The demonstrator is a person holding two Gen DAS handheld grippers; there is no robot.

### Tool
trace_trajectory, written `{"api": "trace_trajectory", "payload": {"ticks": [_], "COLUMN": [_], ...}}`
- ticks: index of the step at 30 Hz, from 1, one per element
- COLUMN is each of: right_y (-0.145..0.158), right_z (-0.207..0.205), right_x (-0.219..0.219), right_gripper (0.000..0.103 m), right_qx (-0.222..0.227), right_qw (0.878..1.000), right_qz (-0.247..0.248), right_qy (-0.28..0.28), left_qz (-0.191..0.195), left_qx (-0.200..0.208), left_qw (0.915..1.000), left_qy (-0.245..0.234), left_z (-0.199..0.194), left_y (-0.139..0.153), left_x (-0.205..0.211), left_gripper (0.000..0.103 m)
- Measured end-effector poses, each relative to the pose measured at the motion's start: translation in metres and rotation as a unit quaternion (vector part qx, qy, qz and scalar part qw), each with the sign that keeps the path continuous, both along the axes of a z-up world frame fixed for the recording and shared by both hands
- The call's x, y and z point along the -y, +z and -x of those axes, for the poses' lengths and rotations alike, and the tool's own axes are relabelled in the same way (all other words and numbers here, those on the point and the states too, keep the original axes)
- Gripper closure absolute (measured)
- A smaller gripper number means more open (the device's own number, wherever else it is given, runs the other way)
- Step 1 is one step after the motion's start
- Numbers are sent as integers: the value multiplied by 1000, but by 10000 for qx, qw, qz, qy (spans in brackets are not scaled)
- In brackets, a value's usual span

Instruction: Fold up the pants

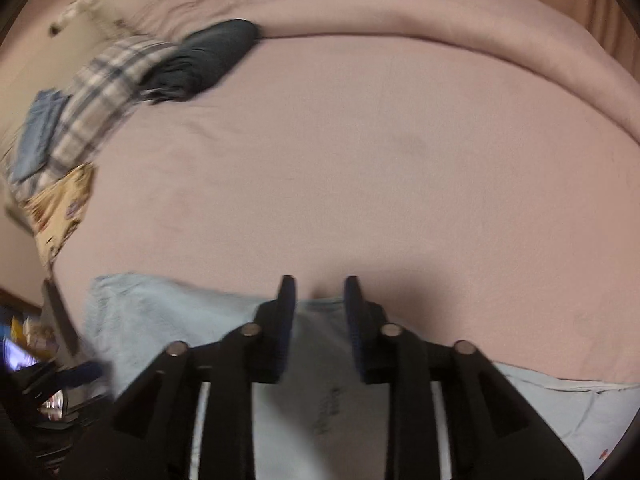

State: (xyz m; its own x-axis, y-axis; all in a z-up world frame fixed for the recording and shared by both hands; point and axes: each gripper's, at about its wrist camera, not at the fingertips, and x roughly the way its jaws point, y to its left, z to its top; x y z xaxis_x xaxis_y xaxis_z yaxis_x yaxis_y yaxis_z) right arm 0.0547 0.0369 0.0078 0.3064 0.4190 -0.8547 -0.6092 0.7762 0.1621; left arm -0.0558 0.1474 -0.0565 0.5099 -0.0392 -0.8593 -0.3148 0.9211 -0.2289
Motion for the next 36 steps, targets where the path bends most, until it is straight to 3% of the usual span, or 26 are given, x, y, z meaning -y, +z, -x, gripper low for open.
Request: {"api": "trace_trajectory", "payload": {"ticks": [3,7,11,18,21,24,26,27,29,32,36], "right_y": [-10,-56,-64,-61,-49,-23,-3,3,11,6,-21], "right_z": [12,4,-2,-3,1,13,27,32,45,57,73], "right_x": [-22,-40,-49,-43,-34,-24,-12,-5,13,40,72], "right_gripper": [73,74,76,76,76,68,54,47,45,43,42], "right_qx": [-190,-455,-250,-86,-36,287,429,450,387,202,-10], "right_qw": [9989,9962,9977,9988,9992,9991,9989,9988,9990,9995,9996], "right_qz": [87,648,583,443,384,313,52,-43,-163,-229,197], "right_qy": [412,365,221,185,144,94,176,180,178,95,-189], "left_qz": [-221,-125,233,-398,-457,-372,-150,-51,-96,-595,-370], "left_qx": [-21,-25,105,36,122,512,642,653,506,-168,-27], "left_qw": [9997,9998,9993,9988,9986,9980,9976,9974,9980,9980,9993], "left_qy": [76,162,280,300,233,-5,-187,-296,-367,-119,24], "left_z": [0,-1,2,3,5,7,6,5,1,-8,-3], "left_y": [-6,-11,-16,-9,10,31,36,34,23,-15,-21], "left_x": [-4,-13,-20,5,19,36,49,55,65,68,57], "left_gripper": [87,96,96,96,96,96,96,96,96,96,96]}}
